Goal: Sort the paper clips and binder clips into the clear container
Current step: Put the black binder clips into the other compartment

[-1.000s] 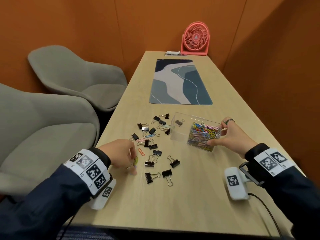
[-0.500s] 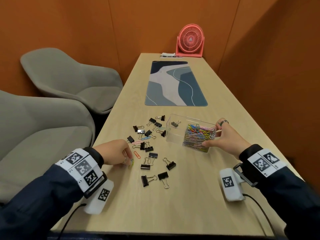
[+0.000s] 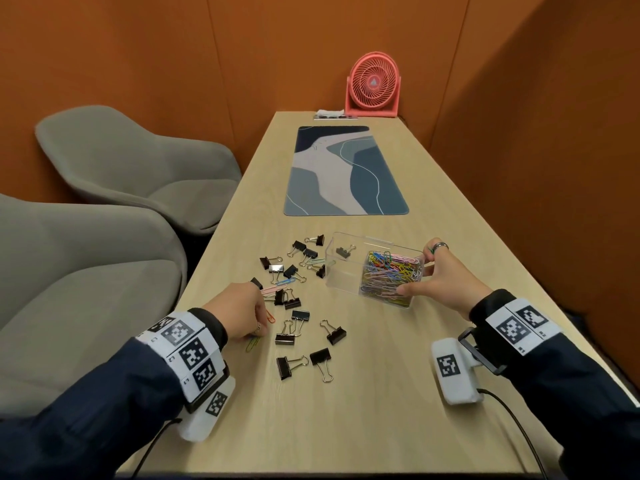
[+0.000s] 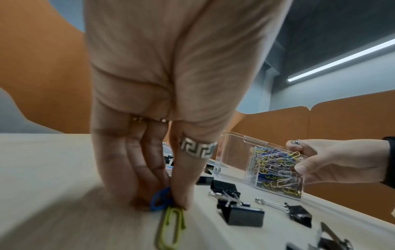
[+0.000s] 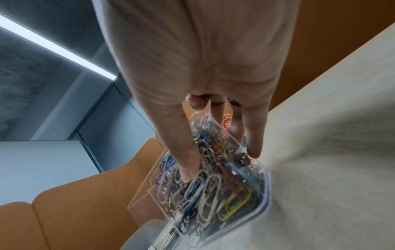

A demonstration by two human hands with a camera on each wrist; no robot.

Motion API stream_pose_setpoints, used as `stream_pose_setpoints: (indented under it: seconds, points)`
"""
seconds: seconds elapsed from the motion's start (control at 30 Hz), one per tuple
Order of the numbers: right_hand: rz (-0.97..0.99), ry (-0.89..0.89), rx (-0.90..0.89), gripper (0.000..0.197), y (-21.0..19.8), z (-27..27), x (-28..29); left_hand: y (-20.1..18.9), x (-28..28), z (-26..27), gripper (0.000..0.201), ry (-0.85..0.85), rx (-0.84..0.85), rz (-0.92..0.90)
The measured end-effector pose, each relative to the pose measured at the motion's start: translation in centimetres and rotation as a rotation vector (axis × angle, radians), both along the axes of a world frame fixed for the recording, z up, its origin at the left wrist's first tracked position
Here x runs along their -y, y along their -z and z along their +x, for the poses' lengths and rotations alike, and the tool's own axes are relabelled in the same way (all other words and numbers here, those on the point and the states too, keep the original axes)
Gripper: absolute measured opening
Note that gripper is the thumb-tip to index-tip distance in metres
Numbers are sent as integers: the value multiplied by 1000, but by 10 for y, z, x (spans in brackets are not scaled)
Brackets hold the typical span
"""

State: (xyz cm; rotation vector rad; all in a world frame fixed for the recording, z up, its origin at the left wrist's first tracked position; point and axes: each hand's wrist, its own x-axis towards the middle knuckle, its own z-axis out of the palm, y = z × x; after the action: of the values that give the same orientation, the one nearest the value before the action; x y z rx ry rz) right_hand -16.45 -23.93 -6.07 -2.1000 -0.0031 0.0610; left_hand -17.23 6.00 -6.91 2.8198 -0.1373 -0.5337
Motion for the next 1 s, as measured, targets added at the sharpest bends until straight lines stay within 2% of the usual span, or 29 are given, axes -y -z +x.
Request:
stream_pose_setpoints:
  seconds: [0.13, 0.27, 0.37, 0.47, 0.6, 0.67, 0.73, 0.8, 0.9, 1.0]
  points:
    - [2, -1, 4, 57, 1, 0, 1, 4, -1, -1, 6, 50, 17, 38]
    - [7, 1, 2, 56, 1, -1, 0, 5, 0, -3, 14, 129, 28, 88]
    - [7, 0, 6, 56, 2, 0, 0, 4, -4, -3, 24, 132, 3, 34]
    - [7, -1, 7, 56, 3, 0, 1, 4, -14, 2, 20, -2, -8, -205]
    - [21, -4, 24, 58, 5, 1, 2, -8, -19, 1, 12, -338, -101, -884]
    - [31, -9, 22, 57, 5, 1, 2, -13, -18, 1, 11, -460, -130, -1107]
    - [36, -12, 20, 57, 3, 1, 2, -15, -14, 3, 13, -519, -139, -1191]
    - [43, -15, 18, 57, 3, 1, 2, -19, -6, 6, 13, -515, -155, -1190]
    - [50, -20, 15, 57, 3, 2, 2, -30, 12, 15, 10, -438, -149, -1179]
    - [35, -21, 18, 57, 4, 3, 3, -44, 39, 26, 10, -318, -69, -1128]
